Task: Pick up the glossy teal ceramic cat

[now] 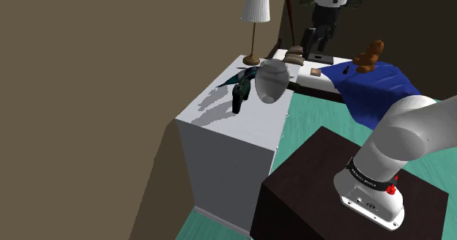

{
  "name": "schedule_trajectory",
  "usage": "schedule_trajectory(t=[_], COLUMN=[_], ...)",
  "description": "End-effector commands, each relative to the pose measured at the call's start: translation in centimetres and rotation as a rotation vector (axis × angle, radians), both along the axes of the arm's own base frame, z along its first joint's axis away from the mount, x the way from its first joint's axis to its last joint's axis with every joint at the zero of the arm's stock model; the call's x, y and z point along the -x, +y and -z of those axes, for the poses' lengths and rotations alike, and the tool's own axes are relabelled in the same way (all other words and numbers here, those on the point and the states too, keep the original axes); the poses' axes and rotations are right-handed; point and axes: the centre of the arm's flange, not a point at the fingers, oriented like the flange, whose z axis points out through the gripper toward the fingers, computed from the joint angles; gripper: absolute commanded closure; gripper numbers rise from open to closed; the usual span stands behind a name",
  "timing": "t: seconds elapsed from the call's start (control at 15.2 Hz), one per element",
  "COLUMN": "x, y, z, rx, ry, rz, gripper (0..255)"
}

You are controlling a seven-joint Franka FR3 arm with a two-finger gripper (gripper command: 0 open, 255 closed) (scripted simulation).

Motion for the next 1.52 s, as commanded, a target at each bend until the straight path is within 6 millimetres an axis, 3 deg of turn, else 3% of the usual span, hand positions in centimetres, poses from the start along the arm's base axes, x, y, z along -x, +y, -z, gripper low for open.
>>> schedule_trajectory(t=[0.0, 0.73, 1.12, 1.45], x=[0.0, -11.1, -17.8, -23.4], y=[0.0, 4.7, 5.2, 4.5], z=[0.0, 7.3, 11.1, 14.2], rx=[0.000, -0.071, -0.110, -0.142], ry=[0.000, -0.021, -0.033, -0.043], rz=[0.000, 0.455, 0.703, 0.910], gripper=[0, 0, 0, 0])
